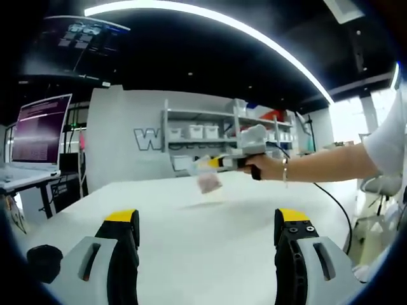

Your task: Open the resealable bag by pulling the two sides of the seal apart until the entire bag opening is separated and visibly accessible.

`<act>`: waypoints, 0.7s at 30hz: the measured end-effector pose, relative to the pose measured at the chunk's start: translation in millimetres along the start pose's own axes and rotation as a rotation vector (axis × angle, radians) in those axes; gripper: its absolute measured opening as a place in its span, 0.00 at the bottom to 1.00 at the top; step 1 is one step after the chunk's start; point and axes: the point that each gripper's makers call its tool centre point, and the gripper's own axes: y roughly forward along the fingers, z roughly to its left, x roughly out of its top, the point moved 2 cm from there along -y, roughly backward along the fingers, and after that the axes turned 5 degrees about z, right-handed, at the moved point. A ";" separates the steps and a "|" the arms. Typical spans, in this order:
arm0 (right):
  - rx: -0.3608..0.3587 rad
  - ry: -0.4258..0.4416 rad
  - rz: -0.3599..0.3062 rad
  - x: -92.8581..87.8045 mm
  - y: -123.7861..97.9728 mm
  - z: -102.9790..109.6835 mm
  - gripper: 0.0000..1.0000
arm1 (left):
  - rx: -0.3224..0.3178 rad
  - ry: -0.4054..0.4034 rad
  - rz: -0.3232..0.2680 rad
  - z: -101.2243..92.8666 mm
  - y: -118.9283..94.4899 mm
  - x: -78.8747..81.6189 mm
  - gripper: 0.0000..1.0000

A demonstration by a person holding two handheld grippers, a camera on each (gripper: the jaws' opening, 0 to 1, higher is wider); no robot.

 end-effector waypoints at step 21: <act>0.014 0.042 -0.022 -4.7 -33.1 6.2 0.00 | -0.021 0.019 0.004 -14.6 -2.3 3.3 0.86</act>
